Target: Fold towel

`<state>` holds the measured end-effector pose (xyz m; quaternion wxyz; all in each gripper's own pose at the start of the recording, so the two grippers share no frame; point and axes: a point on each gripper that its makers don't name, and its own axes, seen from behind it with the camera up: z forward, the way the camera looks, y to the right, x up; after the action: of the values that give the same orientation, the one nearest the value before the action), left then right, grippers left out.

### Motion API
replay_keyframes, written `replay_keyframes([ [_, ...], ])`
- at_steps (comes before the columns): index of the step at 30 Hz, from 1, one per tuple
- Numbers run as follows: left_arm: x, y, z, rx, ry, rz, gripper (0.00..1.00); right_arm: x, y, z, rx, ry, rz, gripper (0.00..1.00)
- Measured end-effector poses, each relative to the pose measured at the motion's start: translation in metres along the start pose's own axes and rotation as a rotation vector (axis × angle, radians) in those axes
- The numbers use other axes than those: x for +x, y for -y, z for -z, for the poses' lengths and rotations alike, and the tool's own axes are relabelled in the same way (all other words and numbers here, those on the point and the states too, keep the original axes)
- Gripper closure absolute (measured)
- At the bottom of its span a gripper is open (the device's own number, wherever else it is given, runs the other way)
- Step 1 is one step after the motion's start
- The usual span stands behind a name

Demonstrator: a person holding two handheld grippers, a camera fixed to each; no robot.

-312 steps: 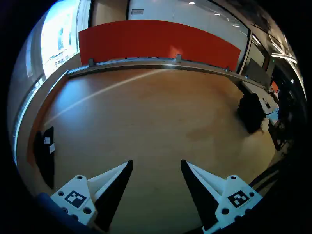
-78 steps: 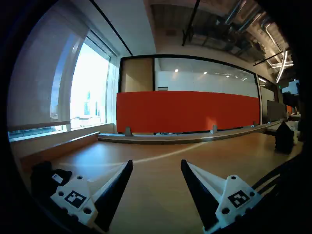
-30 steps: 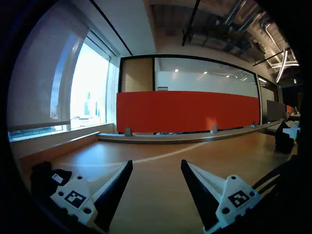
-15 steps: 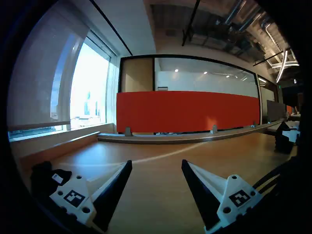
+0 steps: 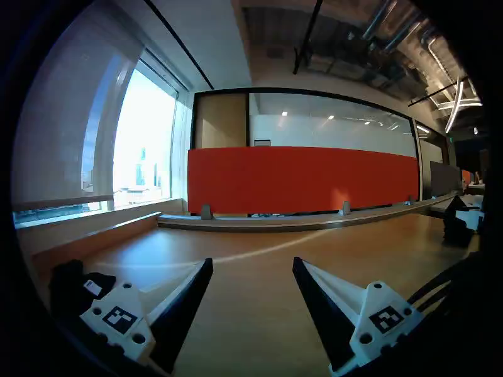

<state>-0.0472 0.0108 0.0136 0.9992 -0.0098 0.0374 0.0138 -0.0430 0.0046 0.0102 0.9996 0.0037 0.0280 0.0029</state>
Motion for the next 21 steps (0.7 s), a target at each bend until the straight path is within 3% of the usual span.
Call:
replay_keyframes([
  [21, -0.0001, 0.0001, -0.0007, 0.0, 0.0, 0.0, 0.06, -0.0003, -0.0004, -0.0005, 0.0, 0.002, -0.001, 0.0],
])
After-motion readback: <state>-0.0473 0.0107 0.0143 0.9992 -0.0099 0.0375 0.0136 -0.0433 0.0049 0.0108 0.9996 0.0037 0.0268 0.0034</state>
